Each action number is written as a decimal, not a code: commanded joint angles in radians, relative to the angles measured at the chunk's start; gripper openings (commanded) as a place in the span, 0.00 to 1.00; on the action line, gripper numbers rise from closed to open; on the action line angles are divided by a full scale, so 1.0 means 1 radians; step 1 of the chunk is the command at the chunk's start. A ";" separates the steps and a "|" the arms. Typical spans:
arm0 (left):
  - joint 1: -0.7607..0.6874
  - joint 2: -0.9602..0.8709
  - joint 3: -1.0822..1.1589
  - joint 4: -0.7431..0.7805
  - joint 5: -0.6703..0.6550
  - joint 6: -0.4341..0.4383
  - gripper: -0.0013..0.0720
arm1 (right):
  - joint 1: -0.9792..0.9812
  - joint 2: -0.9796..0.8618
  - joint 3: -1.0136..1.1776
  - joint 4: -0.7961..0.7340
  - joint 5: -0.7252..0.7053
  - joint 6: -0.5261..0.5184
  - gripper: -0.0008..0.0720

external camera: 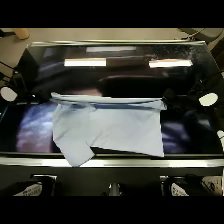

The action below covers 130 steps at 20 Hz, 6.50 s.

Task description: Fold the shirts.

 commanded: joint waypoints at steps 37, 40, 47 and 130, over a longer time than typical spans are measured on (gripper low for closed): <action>0.195 0.108 -0.419 -0.258 -0.283 0.275 0.07 | -0.228 -0.026 -0.440 0.053 0.380 -0.303 0.04; 0.195 0.153 -0.211 -0.257 -0.351 0.283 0.06 | -0.228 0.029 -0.276 0.095 0.517 -0.378 0.03; 0.195 0.400 0.829 -0.254 -0.257 0.218 0.06 | -0.229 0.460 0.653 0.032 0.330 -0.420 0.03; 0.112 0.214 -0.676 -0.254 -0.296 0.200 0.52 | -0.067 -0.144 -0.139 -0.261 0.575 -0.148 0.85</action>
